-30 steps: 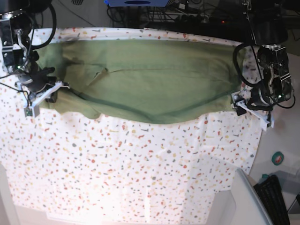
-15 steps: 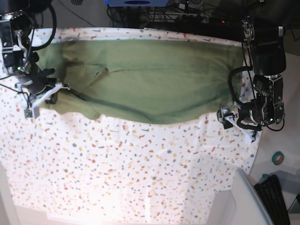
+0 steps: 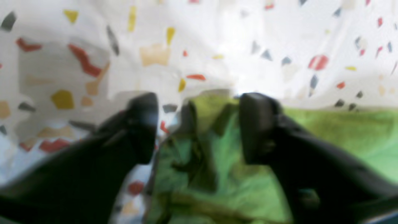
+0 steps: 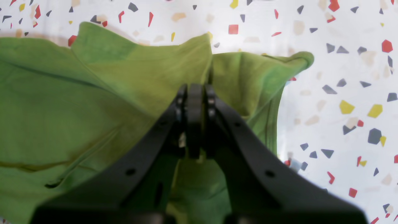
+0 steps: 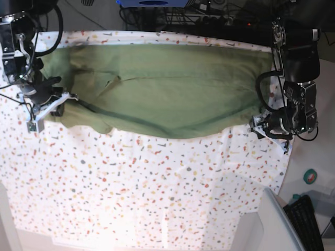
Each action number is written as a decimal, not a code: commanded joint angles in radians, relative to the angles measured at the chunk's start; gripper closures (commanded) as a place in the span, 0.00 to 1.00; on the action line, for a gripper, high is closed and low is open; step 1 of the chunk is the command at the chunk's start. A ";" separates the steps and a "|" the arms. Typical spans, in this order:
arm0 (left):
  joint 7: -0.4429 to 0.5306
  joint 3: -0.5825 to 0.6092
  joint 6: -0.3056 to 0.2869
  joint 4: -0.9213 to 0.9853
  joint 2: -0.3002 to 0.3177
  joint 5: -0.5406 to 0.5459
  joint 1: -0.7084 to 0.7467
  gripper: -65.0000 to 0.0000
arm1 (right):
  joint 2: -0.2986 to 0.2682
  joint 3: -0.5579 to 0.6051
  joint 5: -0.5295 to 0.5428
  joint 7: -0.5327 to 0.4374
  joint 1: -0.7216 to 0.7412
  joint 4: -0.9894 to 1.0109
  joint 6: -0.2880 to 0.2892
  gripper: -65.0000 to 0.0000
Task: Layout the t-shirt on the table in an organized manner, then fold the t-shirt properly
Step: 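Regrasp the folded edge with the right gripper and fold again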
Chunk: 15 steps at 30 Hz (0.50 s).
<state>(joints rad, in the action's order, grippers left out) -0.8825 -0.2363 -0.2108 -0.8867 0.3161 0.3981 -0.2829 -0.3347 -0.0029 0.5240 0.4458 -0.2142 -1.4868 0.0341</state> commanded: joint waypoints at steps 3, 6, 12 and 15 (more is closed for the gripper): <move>0.024 -0.002 -0.005 0.045 0.001 0.008 -0.026 0.76 | -0.014 -0.003 0.003 -0.020 0.009 -0.021 0.002 1.00; 0.027 -0.002 -0.005 0.060 -0.001 0.006 -0.037 0.96 | -0.014 -0.003 0.003 -0.020 0.011 -0.021 0.002 1.00; 0.021 -0.002 -0.005 0.053 0.001 0.006 -0.100 1.00 | -0.024 -0.001 0.002 -0.020 0.118 -0.011 0.008 1.00; 0.019 -0.002 -0.005 0.041 0.002 0.009 -0.131 1.00 | -0.025 0.001 0.002 -0.020 0.203 0.024 0.010 1.00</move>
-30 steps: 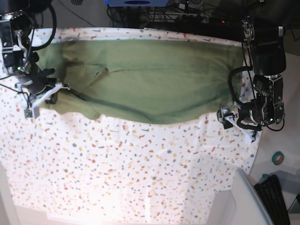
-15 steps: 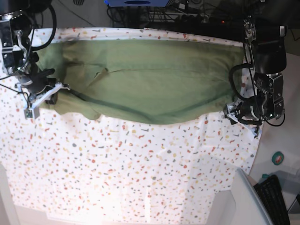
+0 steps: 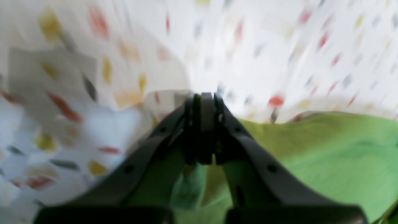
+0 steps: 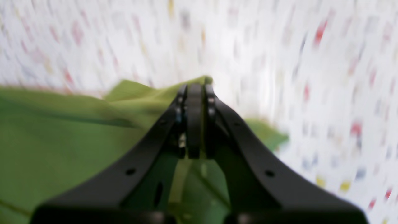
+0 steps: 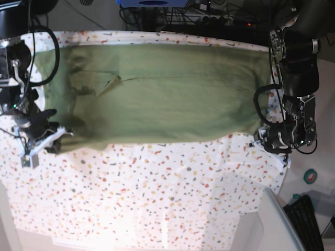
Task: Layout the t-shirt on the table in an organized manner, then fold the t-shirt properly
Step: 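Regrasp the folded edge with the right gripper and fold again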
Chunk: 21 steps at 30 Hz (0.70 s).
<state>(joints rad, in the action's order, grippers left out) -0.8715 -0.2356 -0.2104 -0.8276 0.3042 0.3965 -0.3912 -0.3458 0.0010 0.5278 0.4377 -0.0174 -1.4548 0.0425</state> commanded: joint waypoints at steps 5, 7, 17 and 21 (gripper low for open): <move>0.008 -0.003 -0.005 -0.154 0.010 0.014 -0.013 1.00 | -0.014 -0.003 -0.004 -0.013 0.161 0.167 0.043 1.00; 0.008 -0.003 -0.005 -0.170 0.010 0.014 -0.013 1.00 | -0.012 -0.003 -0.004 -0.015 0.215 0.240 0.081 1.00; 0.008 0.055 -0.010 -0.177 0.011 0.014 -0.004 1.00 | -0.012 -0.008 -0.004 -0.017 0.236 0.351 0.090 1.00; 0.005 0.057 -0.013 -0.213 0.016 0.014 0.039 1.00 | -0.017 -0.011 -0.004 -0.015 0.168 0.273 0.090 1.00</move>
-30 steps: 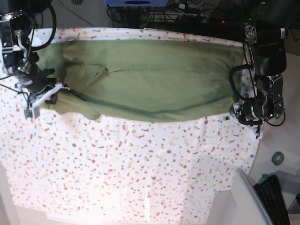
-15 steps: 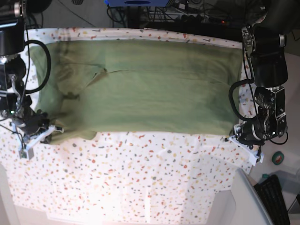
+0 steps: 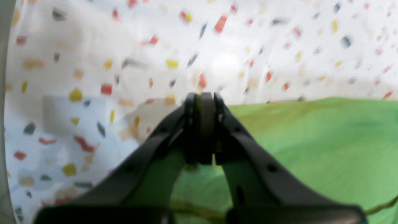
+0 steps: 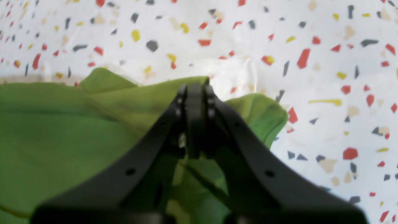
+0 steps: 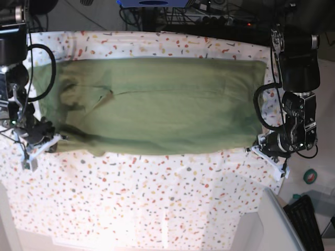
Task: Layout the t-shirt on the table in an organized manner, then fold the t-shirt properly
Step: 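Regrasp the folded edge with the right gripper and fold again, then fold the shirt edge over again with both grippers toward the collar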
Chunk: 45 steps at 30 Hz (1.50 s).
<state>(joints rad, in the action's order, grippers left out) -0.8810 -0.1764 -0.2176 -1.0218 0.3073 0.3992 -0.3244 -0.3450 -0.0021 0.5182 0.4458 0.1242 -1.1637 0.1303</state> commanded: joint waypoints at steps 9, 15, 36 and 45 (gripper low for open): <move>-0.111 -0.002 -0.093 -0.228 0.030 0.008 0.115 1.00 | -0.068 -0.008 0.006 -0.020 -0.037 -0.057 0.002 1.00; -0.117 -0.002 -0.096 -0.252 0.088 0.013 0.167 1.00 | -0.088 -0.009 0.009 -0.020 -0.125 -0.131 0.002 1.00; -0.206 0.071 -0.096 -0.470 0.122 0.010 0.333 1.00 | -0.059 -0.097 0.009 0.147 -0.309 -0.345 0.001 1.00; -0.206 0.082 -0.096 -0.464 0.132 0.005 0.347 1.00 | -0.065 -0.097 0.007 0.147 -0.350 -0.368 0.001 1.00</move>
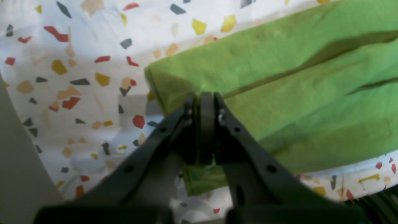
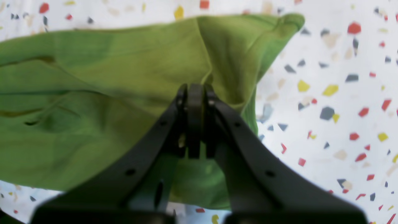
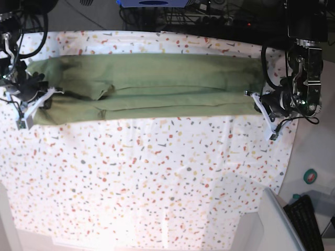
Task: Layout the t-shirt on the table in an organized manner, then fold the t-shirt properly
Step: 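Fold the shirt edge over again with both grippers toward the collar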
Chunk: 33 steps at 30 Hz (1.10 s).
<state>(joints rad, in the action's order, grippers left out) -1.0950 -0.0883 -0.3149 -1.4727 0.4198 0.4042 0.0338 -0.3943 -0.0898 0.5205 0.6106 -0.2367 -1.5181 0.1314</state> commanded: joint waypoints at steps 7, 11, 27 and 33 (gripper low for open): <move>0.008 -0.015 0.003 -0.018 0.024 0.000 0.002 1.00 | -0.018 -0.009 0.005 -0.016 0.000 -0.005 0.000 1.00; 0.005 -0.011 0.003 -0.021 0.047 0.000 0.002 1.00 | -0.021 -0.009 0.005 -0.007 -0.030 -0.049 0.000 1.00; 0.006 -0.008 0.003 -0.021 0.049 0.000 0.045 1.00 | -0.012 -0.069 0.005 0.124 -0.046 -0.101 -0.002 1.00; 0.003 -0.017 0.003 -0.021 0.049 0.000 0.038 1.00 | -0.012 -0.078 0.005 0.202 -0.048 -0.193 -0.002 1.00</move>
<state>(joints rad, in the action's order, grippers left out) -1.0931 -0.0956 -0.3149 -1.4792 0.4522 0.4072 0.0834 -0.3904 -0.1558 0.5228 0.8303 -0.2886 -1.6951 0.1314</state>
